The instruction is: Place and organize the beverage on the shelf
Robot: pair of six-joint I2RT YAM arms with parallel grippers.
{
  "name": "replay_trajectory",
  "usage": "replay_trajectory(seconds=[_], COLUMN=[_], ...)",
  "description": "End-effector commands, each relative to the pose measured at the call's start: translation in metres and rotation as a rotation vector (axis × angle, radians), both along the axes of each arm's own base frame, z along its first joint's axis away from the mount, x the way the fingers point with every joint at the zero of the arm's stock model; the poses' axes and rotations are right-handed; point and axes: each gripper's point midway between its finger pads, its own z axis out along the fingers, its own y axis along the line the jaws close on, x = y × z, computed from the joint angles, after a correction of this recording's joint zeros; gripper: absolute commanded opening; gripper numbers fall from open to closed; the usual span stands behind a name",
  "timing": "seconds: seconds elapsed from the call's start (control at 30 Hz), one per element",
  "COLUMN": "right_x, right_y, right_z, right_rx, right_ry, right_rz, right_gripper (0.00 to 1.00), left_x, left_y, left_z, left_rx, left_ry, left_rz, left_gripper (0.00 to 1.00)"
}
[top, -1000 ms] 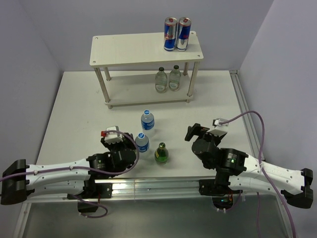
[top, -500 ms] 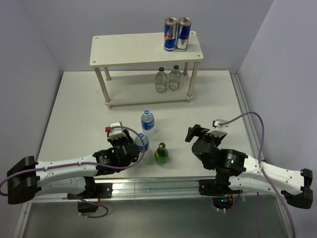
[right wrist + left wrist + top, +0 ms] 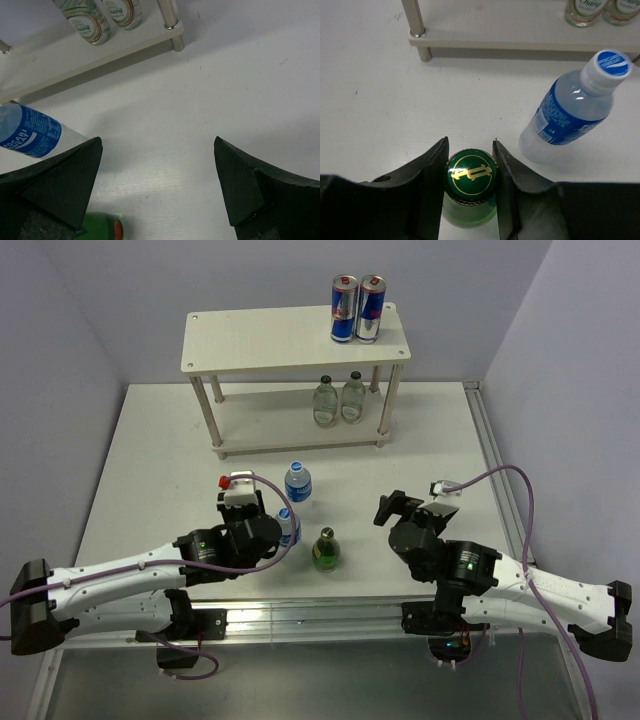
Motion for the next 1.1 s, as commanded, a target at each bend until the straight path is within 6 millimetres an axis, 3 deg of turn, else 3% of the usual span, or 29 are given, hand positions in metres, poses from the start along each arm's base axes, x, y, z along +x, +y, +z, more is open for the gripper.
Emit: replay_trajectory(seconds=[0.0, 0.2, 0.23, 0.3, 0.33, 0.4, 0.43, 0.5, 0.53, 0.6, 0.63, 0.73, 0.9, 0.93, 1.0, 1.07], right_x=[0.002, 0.002, 0.002, 0.002, 0.002, 0.001, 0.001, 0.001, 0.001, 0.001, 0.001, 0.000, 0.000, 0.000, 0.000, 0.000], right_y=[0.001, 0.000, 0.000, 0.000, -0.001, -0.002, -0.002, -0.003, -0.002, -0.002, -0.002, -0.001, 0.002, 0.003, 0.003, 0.002], right_z=[0.008, 0.011, 0.011, 0.012, 0.012, 0.012, 0.011, 0.010, 0.010, 0.007, 0.006, 0.004, 0.008, 0.008, 0.007, 0.004], right_rx=[0.028, 0.030, 0.029, 0.030, 0.030, 0.033, 0.033, 0.039, 0.039, 0.045, 0.046, 0.047, 0.068, 0.072, 0.069, 0.065], right_ry=[-0.033, -0.036, -0.036, -0.037, -0.037, -0.037, -0.037, -0.037, -0.037, -0.034, -0.034, -0.032, -0.037, -0.036, -0.036, -0.033], right_rz=[-0.013, -0.013, -0.012, -0.011, -0.014, -0.015, -0.015, -0.015, -0.013, -0.011, -0.011, -0.009, 0.007, 0.011, 0.012, 0.011], right_gripper=[0.99, 0.99, 0.99, 0.99, 0.99, 0.99, 0.99, 0.99, 0.99, 0.99, 0.99, 0.99, 0.99, 0.99, 0.99, 0.99], left_x=[0.011, 0.030, 0.033, 0.043, 0.045, 0.057, 0.058, 0.074, 0.075, 0.089, 0.096, 0.111, 0.146, 0.150, 0.169, 0.182], left_y=[0.001, 0.003, 0.008, 0.012, 0.017, 0.018, 0.023, 0.023, 0.027, 0.027, 0.029, 0.035, 0.046, 0.056, 0.053, 0.060], left_z=[0.080, 0.148, 0.172, 0.196, 0.222, 0.241, 0.268, 0.283, 0.307, 0.317, 0.334, 0.358, 0.378, 0.393, 0.390, 0.406], left_rx=[-0.065, -0.074, -0.085, -0.098, -0.096, -0.076, -0.081, -0.049, -0.079, -0.054, -0.055, -0.017, -0.001, -0.011, 0.013, 0.007], left_ry=[-0.136, -0.208, -0.235, -0.269, -0.303, -0.324, -0.353, -0.358, -0.393, -0.398, -0.418, -0.439, -0.463, -0.494, -0.473, -0.509], left_rz=[0.014, -0.022, -0.016, -0.009, -0.005, -0.002, 0.003, 0.006, 0.010, 0.016, 0.034, 0.050, 0.074, 0.090, 0.091, 0.110], left_gripper=[0.00, 0.00, 0.00, 0.00, 0.00, 0.00, 0.00, 0.00, 0.00, 0.00, 0.00, 0.00, 0.00, 0.00, 0.00, 0.00])
